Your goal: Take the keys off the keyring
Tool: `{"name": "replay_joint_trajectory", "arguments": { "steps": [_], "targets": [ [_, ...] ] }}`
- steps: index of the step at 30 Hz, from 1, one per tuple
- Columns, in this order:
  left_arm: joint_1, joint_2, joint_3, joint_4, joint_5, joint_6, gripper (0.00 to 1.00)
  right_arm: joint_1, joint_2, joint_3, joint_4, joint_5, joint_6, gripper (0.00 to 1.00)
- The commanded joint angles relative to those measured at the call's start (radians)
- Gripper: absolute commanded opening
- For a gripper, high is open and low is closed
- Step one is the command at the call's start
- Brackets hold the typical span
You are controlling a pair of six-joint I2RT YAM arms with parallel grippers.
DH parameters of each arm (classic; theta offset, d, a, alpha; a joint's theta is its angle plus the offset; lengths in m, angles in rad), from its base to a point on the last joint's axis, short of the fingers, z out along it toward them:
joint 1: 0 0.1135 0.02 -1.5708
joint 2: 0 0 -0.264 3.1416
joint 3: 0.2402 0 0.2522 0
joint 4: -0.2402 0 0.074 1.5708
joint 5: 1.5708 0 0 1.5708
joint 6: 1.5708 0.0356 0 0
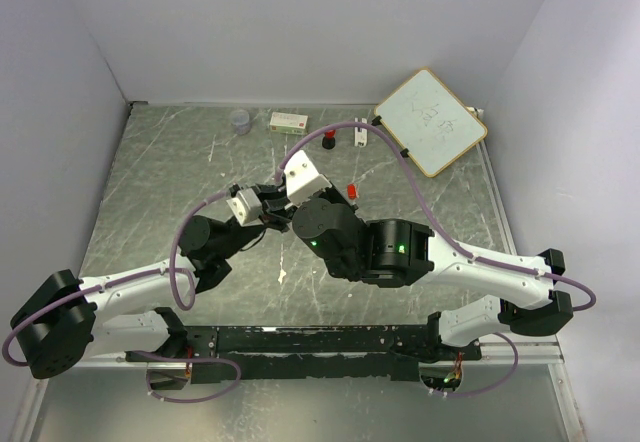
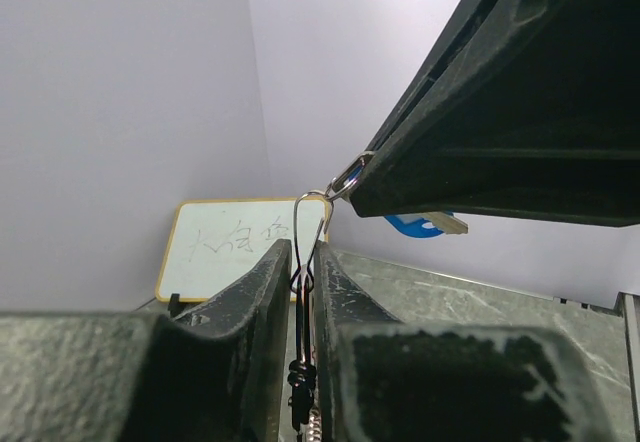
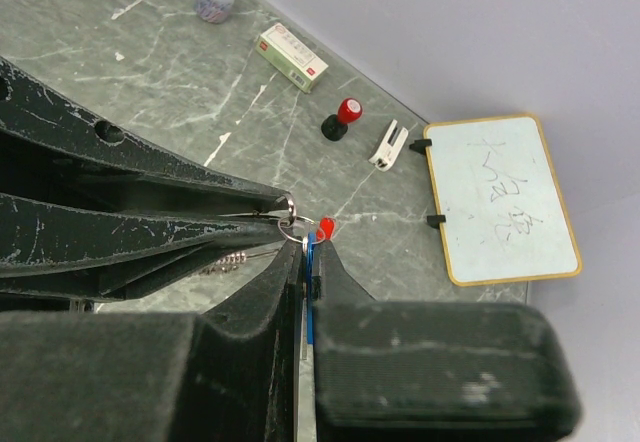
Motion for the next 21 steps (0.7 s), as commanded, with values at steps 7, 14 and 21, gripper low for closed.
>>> {"name": "replay_joint_trajectory", "arguments": {
  "steps": [7,14,21],
  "targets": [
    [-0.004,-0.035,-0.015,0.063,0.020,-0.005,0.15,0.003,-0.006,-0.015,-0.013,0.020,0.035,0.00],
    [-0.005,-0.060,-0.024,0.079,-0.006,-0.006,0.13,0.003,-0.009,-0.028,-0.024,0.012,0.061,0.00],
    [-0.004,-0.066,-0.021,0.088,-0.010,-0.014,0.11,0.003,-0.015,-0.044,-0.015,0.002,0.073,0.00]
  ]
}}
